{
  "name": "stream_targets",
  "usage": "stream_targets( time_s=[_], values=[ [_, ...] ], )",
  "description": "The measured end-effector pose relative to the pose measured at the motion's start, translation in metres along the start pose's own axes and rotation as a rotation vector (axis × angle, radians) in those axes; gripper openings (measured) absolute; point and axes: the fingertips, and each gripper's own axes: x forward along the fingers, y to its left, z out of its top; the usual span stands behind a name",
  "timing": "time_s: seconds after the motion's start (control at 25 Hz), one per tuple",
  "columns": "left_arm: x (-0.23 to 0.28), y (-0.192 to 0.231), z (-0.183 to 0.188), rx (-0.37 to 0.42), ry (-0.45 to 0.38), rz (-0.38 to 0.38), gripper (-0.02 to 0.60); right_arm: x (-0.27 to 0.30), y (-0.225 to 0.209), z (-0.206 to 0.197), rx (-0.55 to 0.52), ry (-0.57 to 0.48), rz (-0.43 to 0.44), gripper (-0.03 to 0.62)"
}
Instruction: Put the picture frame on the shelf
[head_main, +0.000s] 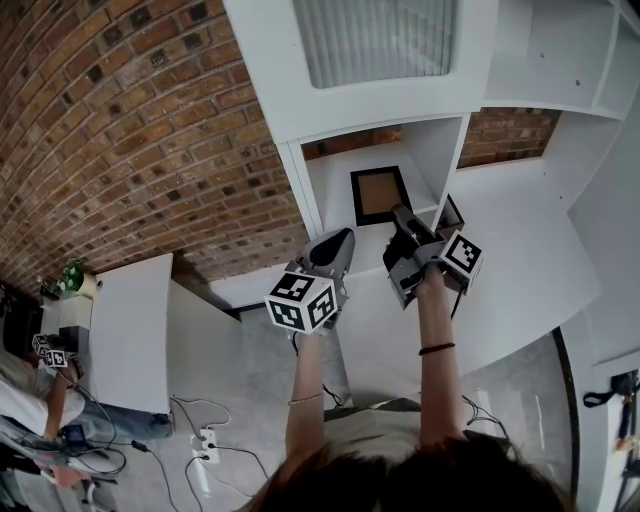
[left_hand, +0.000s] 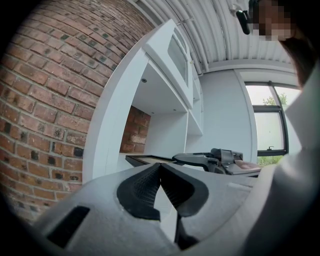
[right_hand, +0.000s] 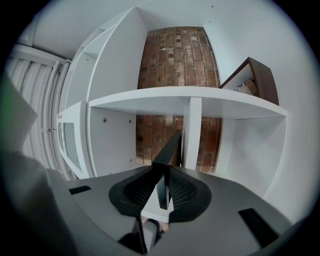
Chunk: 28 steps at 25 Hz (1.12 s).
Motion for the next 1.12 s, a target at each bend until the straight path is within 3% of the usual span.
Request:
stream_targets(
  time_s=[1.12],
  values=[
    [-0.0021, 0.0030, 0.0018, -0.006, -0.012, -0.017, 0.011, -0.0003, -0.0043, 0.0020, -0.027, -0.032, -0.086, 0.089]
  ],
)
